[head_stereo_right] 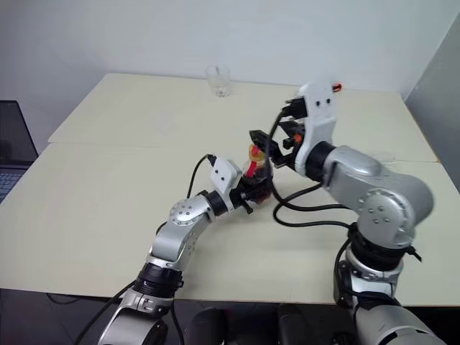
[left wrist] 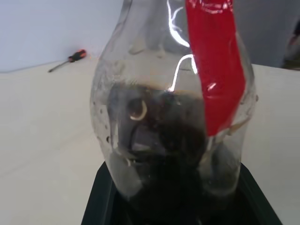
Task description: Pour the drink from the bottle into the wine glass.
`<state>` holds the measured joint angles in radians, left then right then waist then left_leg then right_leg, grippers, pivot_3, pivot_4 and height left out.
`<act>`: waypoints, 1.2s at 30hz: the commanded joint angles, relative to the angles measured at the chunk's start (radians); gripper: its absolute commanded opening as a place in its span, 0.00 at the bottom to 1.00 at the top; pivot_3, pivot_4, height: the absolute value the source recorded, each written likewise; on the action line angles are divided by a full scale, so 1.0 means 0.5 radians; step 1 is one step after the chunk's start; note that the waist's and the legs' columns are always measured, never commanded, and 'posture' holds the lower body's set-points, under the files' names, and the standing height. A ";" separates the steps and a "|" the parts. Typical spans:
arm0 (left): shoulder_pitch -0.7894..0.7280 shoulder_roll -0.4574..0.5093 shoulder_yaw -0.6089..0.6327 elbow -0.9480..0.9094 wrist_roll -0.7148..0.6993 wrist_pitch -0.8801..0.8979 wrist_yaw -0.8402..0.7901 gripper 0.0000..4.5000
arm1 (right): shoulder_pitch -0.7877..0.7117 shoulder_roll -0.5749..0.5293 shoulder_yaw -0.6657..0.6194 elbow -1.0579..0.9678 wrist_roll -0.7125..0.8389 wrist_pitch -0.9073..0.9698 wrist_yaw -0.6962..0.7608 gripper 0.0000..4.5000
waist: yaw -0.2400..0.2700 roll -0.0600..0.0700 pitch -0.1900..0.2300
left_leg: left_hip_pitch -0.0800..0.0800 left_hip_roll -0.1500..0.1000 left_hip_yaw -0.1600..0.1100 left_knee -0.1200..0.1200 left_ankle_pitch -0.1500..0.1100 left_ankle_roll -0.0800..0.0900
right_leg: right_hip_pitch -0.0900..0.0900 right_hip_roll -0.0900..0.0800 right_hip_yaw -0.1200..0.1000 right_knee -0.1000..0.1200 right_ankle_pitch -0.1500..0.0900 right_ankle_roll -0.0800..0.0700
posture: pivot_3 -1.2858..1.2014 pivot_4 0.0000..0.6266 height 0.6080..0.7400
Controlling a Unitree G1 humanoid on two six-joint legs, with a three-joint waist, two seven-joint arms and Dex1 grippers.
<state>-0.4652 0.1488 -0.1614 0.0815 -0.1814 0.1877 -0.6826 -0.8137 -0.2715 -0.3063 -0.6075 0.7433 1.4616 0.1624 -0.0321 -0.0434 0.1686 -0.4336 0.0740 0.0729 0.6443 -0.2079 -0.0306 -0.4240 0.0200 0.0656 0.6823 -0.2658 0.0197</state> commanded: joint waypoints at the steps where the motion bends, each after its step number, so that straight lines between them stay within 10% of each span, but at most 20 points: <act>1: -0.104 0.101 0.083 -0.130 -0.199 -0.015 -0.243 0.26 | 0.034 -0.257 -0.221 -0.125 0.235 0.060 0.238 0.86 | 0.001 0.000 0.000 | 0.000 0.000 -0.001 0.000 0.000 0.000 | 0.000 0.000 -0.001 0.000 0.000 0.000 | 0.52 0.24 1.00; 10: -0.309 0.327 0.023 -0.101 -0.447 0.118 -0.809 0.25 | 0.239 -0.609 -0.294 -0.183 0.617 -0.050 0.469 0.86 | -0.005 0.002 0.000 | 0.001 -0.003 -0.013 0.000 0.000 0.000 | 0.005 0.002 -0.004 -0.001 -0.005 0.008 | 0.52 0.24 1.00; 36: -0.316 0.199 -0.080 -0.005 -0.338 0.011 -0.853 0.24 | 0.282 -0.659 0.091 -0.189 1.204 -0.465 -0.443 1.00 | -0.003 0.003 0.001 | 0.000 -0.016 -0.029 0.000 0.001 0.003 | 0.006 -0.008 0.000 -0.001 -0.006 0.009 | 0.52 0.24 1.00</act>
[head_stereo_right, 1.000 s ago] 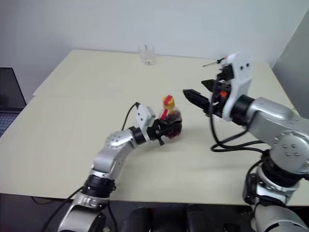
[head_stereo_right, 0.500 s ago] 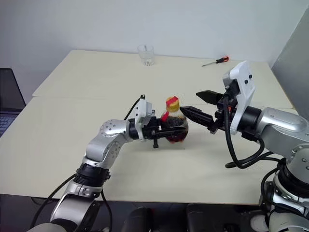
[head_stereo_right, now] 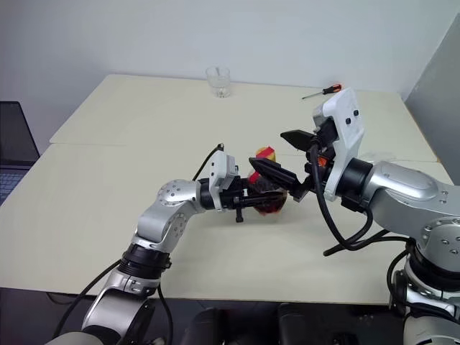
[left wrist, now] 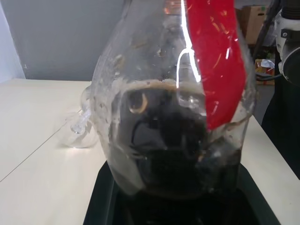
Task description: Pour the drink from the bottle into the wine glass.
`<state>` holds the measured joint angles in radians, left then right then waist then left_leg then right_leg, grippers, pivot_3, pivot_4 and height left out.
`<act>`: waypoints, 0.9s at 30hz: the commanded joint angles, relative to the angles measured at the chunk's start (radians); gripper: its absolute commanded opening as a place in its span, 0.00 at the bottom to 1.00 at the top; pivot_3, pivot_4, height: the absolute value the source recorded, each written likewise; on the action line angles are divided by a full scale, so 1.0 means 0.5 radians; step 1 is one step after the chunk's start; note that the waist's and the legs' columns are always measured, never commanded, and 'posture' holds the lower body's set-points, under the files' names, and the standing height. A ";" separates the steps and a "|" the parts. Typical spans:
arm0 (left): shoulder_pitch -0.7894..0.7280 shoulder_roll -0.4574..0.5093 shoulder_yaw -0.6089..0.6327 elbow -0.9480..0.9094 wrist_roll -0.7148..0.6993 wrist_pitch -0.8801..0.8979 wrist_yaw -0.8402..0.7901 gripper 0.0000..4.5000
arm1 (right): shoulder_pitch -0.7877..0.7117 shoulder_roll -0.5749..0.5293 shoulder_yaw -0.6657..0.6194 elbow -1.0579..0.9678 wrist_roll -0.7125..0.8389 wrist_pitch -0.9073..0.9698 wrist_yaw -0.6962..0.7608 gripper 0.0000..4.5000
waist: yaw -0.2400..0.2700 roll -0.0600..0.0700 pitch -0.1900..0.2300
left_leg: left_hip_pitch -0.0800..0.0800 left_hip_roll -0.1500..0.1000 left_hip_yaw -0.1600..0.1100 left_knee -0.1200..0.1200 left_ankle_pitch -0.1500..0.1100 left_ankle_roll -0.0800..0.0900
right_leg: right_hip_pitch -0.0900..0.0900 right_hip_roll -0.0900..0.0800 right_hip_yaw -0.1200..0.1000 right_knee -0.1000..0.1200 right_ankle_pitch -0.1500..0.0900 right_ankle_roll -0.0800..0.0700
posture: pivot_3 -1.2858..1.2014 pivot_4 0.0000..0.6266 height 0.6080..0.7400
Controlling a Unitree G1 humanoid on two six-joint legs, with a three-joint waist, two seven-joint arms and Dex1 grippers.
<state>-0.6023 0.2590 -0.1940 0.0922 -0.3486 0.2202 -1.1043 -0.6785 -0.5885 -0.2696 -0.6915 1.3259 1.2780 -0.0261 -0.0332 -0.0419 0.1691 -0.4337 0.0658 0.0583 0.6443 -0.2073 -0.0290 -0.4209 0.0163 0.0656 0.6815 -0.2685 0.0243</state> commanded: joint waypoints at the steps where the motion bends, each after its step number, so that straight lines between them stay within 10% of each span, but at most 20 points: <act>1: -0.046 -0.023 -0.015 -0.020 -0.001 -0.059 -0.011 0.24 | 0.017 -0.029 0.028 -0.019 0.044 -0.118 -0.087 1.00 | 0.000 0.000 0.000 | 0.000 0.000 0.000 0.000 0.000 0.000 | 0.000 0.000 0.000 0.000 0.000 0.000 | 0.52 0.24 1.00; 16: -0.108 -0.046 -0.002 0.087 0.038 -0.131 -0.020 0.24 | 0.067 -0.142 0.232 -0.013 0.082 -0.282 -0.179 1.00 | 0.000 0.000 0.000 | 0.000 0.000 0.000 0.000 0.000 0.001 | 0.000 0.000 0.000 -0.001 0.000 0.001 | 0.52 0.24 1.00; 22: -0.118 -0.047 -0.002 0.106 0.052 -0.145 -0.026 0.24 | 0.059 -0.183 0.254 -0.002 0.089 -0.331 -0.170 0.56 | 0.001 0.000 0.000 | -0.001 0.000 -0.001 0.000 0.000 0.001 | 0.000 0.000 0.000 -0.001 0.000 0.001 | 0.52 0.24 1.00; 27: -0.124 -0.047 0.000 0.120 0.065 -0.157 -0.033 0.24 | 0.036 -0.202 0.266 0.005 0.099 -0.370 -0.163 0.56 | 0.001 0.000 0.000 | -0.001 0.000 -0.001 0.000 0.000 0.001 | 0.000 0.000 0.000 -0.001 -0.001 0.001 | 0.52 0.24 1.00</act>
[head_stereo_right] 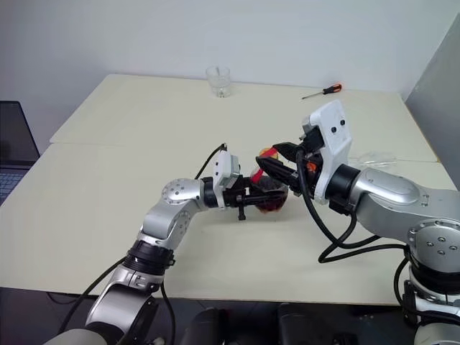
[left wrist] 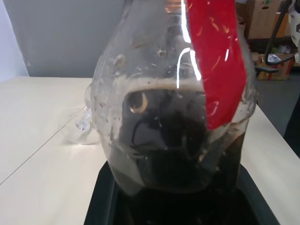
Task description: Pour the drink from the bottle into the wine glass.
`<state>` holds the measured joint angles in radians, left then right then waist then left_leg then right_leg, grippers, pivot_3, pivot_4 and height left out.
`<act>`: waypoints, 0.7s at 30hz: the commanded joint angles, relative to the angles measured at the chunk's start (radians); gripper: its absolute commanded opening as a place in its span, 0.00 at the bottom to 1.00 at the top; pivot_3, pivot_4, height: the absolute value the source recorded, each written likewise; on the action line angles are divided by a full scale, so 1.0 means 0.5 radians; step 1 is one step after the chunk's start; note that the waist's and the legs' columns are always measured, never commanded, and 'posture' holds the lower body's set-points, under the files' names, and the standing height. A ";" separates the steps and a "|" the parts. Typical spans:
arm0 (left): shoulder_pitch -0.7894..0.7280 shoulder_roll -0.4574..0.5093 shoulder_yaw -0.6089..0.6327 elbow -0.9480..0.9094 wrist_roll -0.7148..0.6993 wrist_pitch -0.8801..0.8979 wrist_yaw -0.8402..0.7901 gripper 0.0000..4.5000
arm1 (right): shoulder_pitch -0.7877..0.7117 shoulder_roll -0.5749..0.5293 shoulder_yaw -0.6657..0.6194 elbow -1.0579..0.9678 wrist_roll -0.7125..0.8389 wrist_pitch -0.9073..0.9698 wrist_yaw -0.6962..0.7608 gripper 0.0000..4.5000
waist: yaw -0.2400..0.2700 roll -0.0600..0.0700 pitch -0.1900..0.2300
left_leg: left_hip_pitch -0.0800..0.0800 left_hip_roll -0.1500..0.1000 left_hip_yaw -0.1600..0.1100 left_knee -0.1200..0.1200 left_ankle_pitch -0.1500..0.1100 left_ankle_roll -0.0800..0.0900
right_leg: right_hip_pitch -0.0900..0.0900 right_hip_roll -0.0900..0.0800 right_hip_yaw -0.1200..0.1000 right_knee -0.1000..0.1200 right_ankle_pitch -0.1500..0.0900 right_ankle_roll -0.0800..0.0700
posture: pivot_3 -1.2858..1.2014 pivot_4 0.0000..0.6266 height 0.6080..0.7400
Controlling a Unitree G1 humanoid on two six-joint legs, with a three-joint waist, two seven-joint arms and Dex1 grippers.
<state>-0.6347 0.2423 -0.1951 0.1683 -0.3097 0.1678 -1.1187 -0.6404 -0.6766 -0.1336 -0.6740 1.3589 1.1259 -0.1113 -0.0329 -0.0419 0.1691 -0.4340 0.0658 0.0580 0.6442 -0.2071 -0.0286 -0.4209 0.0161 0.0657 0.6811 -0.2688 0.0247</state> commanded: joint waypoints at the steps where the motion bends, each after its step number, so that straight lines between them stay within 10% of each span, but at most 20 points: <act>1: -0.061 -0.016 0.004 -0.029 -0.011 -0.055 -0.004 0.24 | -0.042 -0.028 -0.002 -0.030 0.034 -0.072 0.010 0.56 | 0.000 0.000 0.000 | 0.000 0.000 0.000 0.000 0.000 0.000 | 0.000 0.000 0.000 0.000 0.000 0.000 | 0.52 0.24 1.00; 7: -0.063 -0.034 0.002 -0.038 -0.014 -0.049 0.003 0.24 | -0.032 -0.046 0.020 -0.027 0.031 -0.095 0.009 0.56 | 0.000 0.000 0.000 | 0.000 0.000 0.000 0.000 0.000 0.000 | 0.000 0.000 0.000 0.000 0.000 0.000 | 0.52 0.24 1.00; 12: -0.068 -0.048 0.000 -0.052 -0.022 -0.036 -0.003 0.23 | 0.004 -0.049 0.035 -0.008 0.020 -0.114 0.018 0.28 | 0.000 0.000 0.000 | 0.000 0.000 0.000 0.000 0.000 0.000 | 0.000 0.000 0.000 0.000 0.000 0.000 | 0.52 0.24 1.00; 21: -0.053 -0.059 0.005 -0.119 -0.074 0.038 -0.021 0.23 | 0.011 -0.157 0.090 0.128 -0.163 -0.190 0.519 0.28 | 0.001 0.000 0.000 | 0.000 0.000 0.000 0.000 0.000 0.000 | 0.000 0.000 0.000 0.000 0.000 0.000 | 0.52 0.24 1.00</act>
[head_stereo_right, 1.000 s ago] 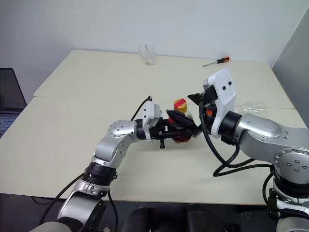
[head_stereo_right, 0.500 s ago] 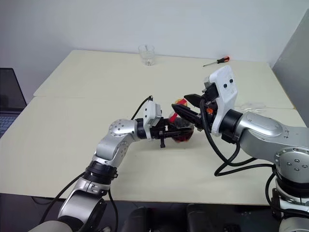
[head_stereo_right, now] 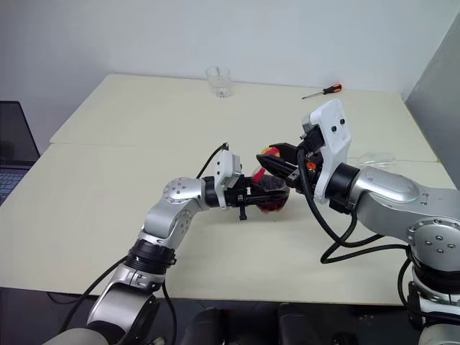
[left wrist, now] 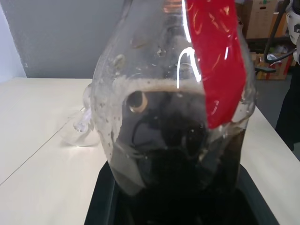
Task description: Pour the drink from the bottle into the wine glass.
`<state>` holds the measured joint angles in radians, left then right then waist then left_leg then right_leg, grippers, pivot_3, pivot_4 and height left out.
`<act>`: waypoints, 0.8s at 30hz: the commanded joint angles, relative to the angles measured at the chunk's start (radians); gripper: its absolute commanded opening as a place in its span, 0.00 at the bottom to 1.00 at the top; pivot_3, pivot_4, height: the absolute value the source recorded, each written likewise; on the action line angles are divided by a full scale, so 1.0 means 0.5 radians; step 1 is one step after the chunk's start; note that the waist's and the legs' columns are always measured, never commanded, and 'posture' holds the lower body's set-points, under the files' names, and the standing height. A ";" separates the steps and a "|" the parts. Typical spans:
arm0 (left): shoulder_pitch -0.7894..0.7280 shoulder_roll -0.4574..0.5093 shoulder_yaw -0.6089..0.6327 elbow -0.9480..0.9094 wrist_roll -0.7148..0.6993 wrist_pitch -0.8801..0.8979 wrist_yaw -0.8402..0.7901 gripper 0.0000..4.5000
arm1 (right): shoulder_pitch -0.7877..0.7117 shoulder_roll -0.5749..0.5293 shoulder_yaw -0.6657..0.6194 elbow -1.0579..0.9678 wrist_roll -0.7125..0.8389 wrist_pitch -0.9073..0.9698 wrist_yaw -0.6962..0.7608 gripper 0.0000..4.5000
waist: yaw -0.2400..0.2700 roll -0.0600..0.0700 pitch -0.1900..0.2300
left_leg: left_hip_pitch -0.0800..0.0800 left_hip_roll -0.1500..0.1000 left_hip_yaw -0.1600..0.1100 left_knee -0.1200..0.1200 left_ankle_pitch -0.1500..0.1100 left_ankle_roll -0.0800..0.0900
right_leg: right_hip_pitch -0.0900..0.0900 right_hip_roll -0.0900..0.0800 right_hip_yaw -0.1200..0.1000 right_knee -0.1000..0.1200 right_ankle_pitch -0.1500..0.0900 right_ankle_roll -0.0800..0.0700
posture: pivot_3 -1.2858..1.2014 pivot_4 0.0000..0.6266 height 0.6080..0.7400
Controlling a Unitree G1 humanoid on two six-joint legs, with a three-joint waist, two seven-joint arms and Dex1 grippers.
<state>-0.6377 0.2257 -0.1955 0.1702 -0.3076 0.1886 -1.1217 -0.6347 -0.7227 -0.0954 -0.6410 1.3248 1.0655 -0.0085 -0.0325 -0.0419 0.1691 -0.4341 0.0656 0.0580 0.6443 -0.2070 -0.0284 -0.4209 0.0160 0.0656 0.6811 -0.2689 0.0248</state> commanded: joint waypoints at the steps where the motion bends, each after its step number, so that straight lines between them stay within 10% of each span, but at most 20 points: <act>1: -0.047 -0.029 0.005 -0.128 -0.081 0.004 -0.017 0.23 | 0.008 -0.086 0.026 0.086 -0.133 -0.092 0.437 0.28 | 0.000 0.000 0.000 | 0.000 0.000 0.000 0.000 0.000 0.000 | 0.000 0.000 0.000 0.000 0.000 0.000 | 0.52 0.24 1.00; 11: -0.013 -0.060 -0.019 -0.219 -0.092 0.064 0.008 0.23 | -0.239 -0.363 0.467 0.861 -1.029 -0.794 2.174 0.28 | 0.000 0.004 0.002 | 0.002 -0.001 0.001 0.001 -0.001 0.001 | 0.000 0.001 -0.005 -0.001 0.000 0.000 | 0.52 0.24 1.00; 24: 0.050 -0.021 -0.025 -0.354 -0.106 0.156 0.085 0.22 | -0.514 -0.155 0.584 1.296 -1.421 -1.015 2.713 0.28 | 0.006 0.008 0.005 | 0.001 -0.002 0.002 0.001 -0.001 0.001 | -0.001 0.000 -0.005 0.000 0.003 -0.006 | 0.52 0.24 1.00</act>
<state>-0.5874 0.2311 -0.2300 0.0891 -0.3090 0.2849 -1.0791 -0.8853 -0.7943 0.1915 0.0056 0.6544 0.5562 1.3310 -0.0297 -0.0378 0.1718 -0.4334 0.0645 0.0589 0.6449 -0.2074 -0.0277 -0.4213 0.0160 0.0631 0.6812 -0.2673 0.0220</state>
